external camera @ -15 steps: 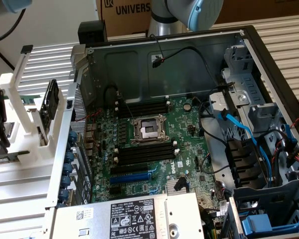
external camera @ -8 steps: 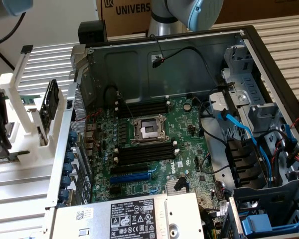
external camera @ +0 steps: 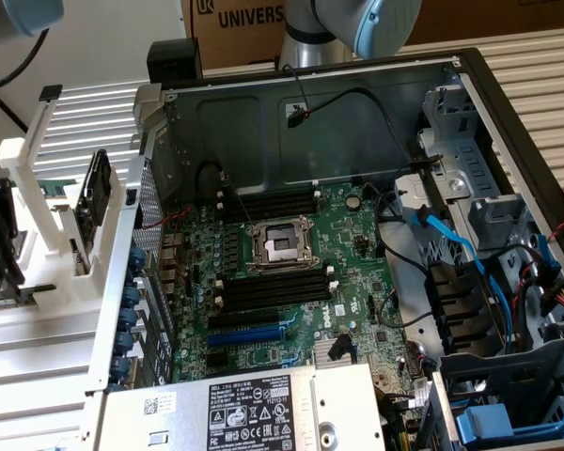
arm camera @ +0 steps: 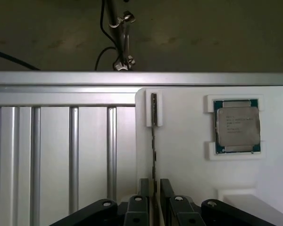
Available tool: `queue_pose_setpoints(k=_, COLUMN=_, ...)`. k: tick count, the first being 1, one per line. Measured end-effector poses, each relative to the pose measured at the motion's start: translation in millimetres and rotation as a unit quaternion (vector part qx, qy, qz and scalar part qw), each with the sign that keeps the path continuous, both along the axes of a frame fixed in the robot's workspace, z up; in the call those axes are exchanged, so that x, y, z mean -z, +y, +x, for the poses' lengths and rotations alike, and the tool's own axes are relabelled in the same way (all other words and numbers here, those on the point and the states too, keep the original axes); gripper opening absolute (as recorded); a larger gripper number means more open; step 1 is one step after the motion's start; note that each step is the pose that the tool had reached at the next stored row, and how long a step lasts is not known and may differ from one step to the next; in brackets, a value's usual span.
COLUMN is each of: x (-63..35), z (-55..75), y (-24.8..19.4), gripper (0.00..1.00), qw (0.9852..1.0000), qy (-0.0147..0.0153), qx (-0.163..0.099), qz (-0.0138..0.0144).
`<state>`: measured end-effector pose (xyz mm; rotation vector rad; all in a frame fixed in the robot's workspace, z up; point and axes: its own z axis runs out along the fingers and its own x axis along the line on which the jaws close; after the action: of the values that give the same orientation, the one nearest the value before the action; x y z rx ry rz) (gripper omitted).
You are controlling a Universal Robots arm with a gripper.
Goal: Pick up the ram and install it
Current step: 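Pick up the ram and move it above insertion slot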
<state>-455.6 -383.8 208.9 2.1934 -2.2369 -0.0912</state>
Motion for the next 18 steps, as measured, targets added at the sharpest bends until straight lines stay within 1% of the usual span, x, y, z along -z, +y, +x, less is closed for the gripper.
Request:
queue_pose_setpoints(k=3, x=2.5, z=0.0, y=0.0, gripper=0.24, qw=1.0, qy=-0.0025, qx=-0.001, qz=0.0)
queue_pose_setpoints(k=7, x=4.3, z=0.0, y=0.1, gripper=0.24, qw=1.0, qy=-0.0074, qx=-0.003, qz=0.0002)
queue_pose_setpoints(k=9, x=4.8, z=-0.2, y=0.2, gripper=0.24, qw=0.9999, qy=-0.0104, qx=-0.004, qz=0.001)
queue_pose_setpoints(k=12, x=6.1, z=-1.4, y=0.4, gripper=0.24, qw=0.9999, qy=-0.0147, qx=-0.004, qz=0.0034)
queue_pose_setpoints(k=13, x=6.7, z=-2.0, y=0.4, gripper=0.24, qw=0.9999, qy=-0.0155, qx=-0.004, qz=0.0046)
queue_pose_setpoints(k=16, x=8.3, z=-3.6, y=0.5, gripper=0.24, qw=0.9998, qy=-0.0165, qx=-0.005, qz=0.0088)
queue_pose_setpoints(k=18, x=9.5, z=-4.8, y=0.5, gripper=0.24, qw=0.9998, qy=-0.0167, qx=-0.005, qz=0.0104)
